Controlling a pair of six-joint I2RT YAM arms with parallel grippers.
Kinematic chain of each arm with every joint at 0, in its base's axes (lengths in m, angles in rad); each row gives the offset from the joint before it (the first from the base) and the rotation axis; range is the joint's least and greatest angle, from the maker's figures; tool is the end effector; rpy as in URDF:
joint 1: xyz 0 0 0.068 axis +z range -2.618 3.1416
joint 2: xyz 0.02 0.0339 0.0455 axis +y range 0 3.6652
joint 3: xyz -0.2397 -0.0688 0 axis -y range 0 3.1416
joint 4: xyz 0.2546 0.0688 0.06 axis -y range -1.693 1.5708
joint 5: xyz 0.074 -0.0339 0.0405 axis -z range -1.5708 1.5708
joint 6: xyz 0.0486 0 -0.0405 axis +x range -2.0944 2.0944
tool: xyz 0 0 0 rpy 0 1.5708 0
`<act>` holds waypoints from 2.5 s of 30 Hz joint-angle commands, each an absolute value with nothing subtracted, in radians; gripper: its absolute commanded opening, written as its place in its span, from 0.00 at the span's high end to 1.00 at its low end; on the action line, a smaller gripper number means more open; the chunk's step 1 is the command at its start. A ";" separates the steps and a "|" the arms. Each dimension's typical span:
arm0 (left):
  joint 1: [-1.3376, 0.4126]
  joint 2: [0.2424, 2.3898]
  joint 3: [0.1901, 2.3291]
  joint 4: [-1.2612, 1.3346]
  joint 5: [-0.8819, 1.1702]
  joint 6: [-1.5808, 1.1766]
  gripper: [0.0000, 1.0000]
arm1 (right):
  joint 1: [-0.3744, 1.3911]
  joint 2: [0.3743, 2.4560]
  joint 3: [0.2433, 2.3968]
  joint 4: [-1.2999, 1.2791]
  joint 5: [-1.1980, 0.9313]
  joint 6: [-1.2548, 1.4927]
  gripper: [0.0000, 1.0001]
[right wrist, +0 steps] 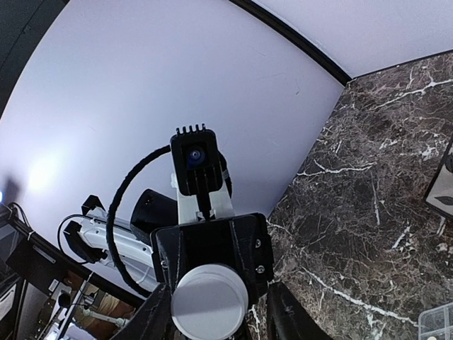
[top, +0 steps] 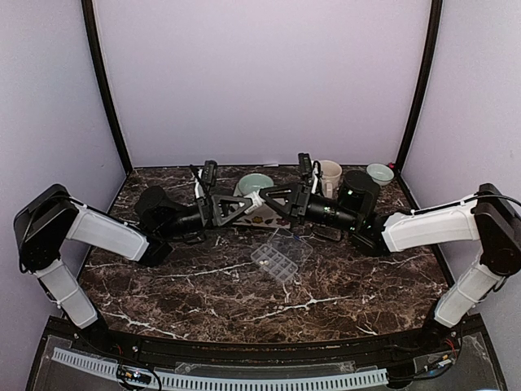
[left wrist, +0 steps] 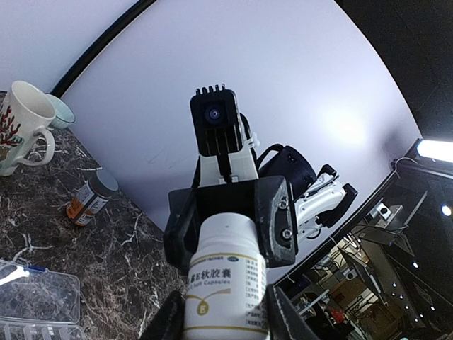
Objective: Sort the pills into containers
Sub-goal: Hold the pill bottle, then unscrew the lid of the pill bottle.
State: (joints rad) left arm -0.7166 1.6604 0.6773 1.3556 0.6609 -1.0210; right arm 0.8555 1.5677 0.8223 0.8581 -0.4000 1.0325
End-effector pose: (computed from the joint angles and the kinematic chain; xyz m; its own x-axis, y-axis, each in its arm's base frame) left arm 0.2347 -0.2440 0.2145 -0.6663 -0.3123 -0.6772 0.7302 -0.0890 -0.6774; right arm 0.2251 0.2880 0.2380 -0.7771 0.3114 -0.5470 -0.5499 0.0870 0.8307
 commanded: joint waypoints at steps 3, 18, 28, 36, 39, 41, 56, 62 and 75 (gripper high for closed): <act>-0.719 1.575 0.680 1.252 0.687 -0.923 0.81 | 0.859 1.530 0.854 0.812 -0.405 0.985 0.51; -0.684 1.501 0.713 1.025 0.841 -0.820 0.83 | 0.858 1.439 0.898 0.528 -0.411 0.832 0.47; -0.669 1.489 0.771 0.880 0.955 -0.749 0.85 | 0.856 1.420 0.932 0.391 -0.442 0.772 0.48; -0.658 1.489 0.809 0.795 0.992 -0.708 0.86 | 0.856 1.407 0.932 0.350 -0.458 0.765 0.49; -0.657 1.492 0.823 0.774 0.998 -0.696 0.86 | 0.855 1.404 0.930 0.341 -0.462 0.762 0.50; -0.658 1.495 0.831 0.760 1.001 -0.688 0.86 | 0.856 1.404 0.929 0.341 -0.471 0.764 0.50; -0.652 1.520 0.868 0.735 1.038 -0.672 0.86 | 0.857 1.416 0.916 0.389 -0.560 0.815 0.53; -0.651 1.525 0.874 0.731 1.050 -0.670 0.87 | 0.857 1.422 0.921 0.390 -0.576 0.821 0.59; -0.651 1.530 0.893 0.715 1.077 -0.672 0.87 | 0.856 1.450 0.951 0.373 -0.633 0.811 0.77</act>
